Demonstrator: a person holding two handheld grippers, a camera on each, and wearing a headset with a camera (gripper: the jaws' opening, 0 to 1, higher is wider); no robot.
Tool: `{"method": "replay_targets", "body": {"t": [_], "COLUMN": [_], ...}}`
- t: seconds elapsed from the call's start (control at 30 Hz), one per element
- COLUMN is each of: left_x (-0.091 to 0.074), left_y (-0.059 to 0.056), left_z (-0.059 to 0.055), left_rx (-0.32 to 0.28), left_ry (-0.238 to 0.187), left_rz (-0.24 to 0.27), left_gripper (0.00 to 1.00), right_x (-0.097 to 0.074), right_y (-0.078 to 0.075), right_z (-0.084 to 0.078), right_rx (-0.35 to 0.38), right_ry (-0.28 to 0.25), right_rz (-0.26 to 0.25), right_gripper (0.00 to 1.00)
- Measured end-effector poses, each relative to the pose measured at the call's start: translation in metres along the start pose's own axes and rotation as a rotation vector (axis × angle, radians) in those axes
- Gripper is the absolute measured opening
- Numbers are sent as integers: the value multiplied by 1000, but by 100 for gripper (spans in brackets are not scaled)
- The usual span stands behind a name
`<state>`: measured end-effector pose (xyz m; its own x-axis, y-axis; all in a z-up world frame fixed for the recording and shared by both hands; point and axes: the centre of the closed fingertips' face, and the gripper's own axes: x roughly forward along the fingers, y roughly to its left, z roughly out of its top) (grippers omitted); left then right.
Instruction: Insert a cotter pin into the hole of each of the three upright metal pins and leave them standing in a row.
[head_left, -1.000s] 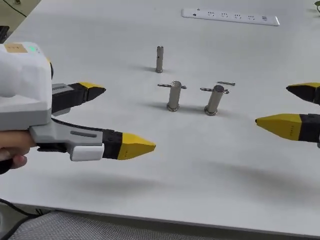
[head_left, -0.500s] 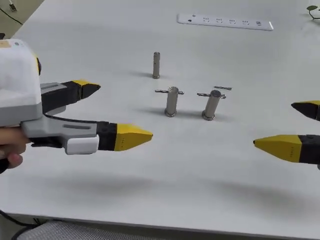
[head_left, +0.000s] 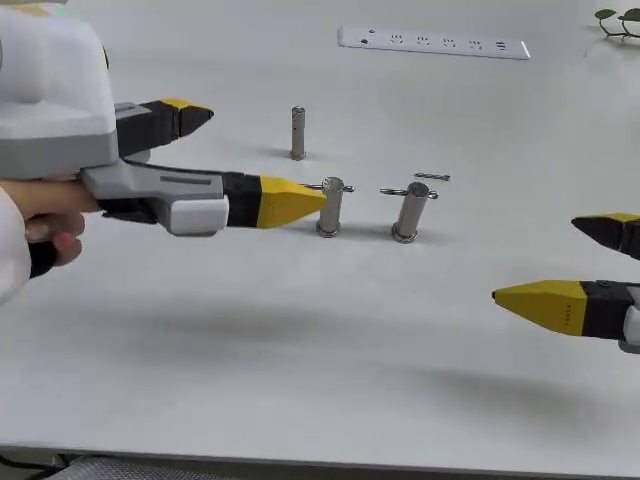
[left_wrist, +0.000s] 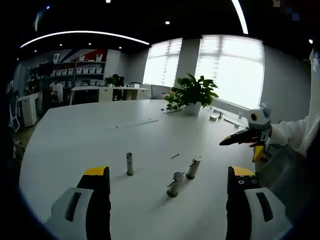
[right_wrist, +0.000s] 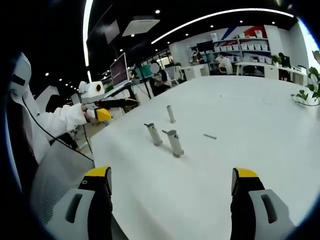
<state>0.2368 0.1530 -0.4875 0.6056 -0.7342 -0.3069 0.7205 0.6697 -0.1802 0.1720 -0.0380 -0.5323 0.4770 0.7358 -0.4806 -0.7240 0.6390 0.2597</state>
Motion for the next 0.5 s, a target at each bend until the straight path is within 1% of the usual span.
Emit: {"method": "replay_targets", "body": {"t": [0.1,0.13,0.2,0.23,0.3,0.33,0.37,0.4,0.47,0.5], "left_x": [8,13,21,25,32,36,39,43,50,52], "left_y": [6,13,20,25,32,38,40,44,51,52], "left_z": [12,14,17,18,18,17,17,18,19,18], "left_rx": [1,5,19,32,44,41,33,7,0,7], "left_ry": [-25,-31,-30,-24,-20,-17,-19,-29,-32,-26], "left_rz": [-5,-4,3,14,22,22,19,21,30,33], "left_gripper": [93,92,89,88,85,82,79,75,68,65], "right_x": [0,0,0,0,0,1,0,1,0,0], "right_y": [0,0,0,0,0,0,0,0,-1,-2], "right_z": [0,0,1,1,1,1,0,0,0,0], "right_rx": [0,-1,-2,-3,-8,-14,-14,-14,-11,-8], "right_ry": [1,1,1,1,2,2,3,4,3,3], "right_rz": [-1,-1,-2,-2,-2,-3,-4,-5,-7,-7], "right_gripper": [98,97,97,97,96,96,96,95,95,95]}}
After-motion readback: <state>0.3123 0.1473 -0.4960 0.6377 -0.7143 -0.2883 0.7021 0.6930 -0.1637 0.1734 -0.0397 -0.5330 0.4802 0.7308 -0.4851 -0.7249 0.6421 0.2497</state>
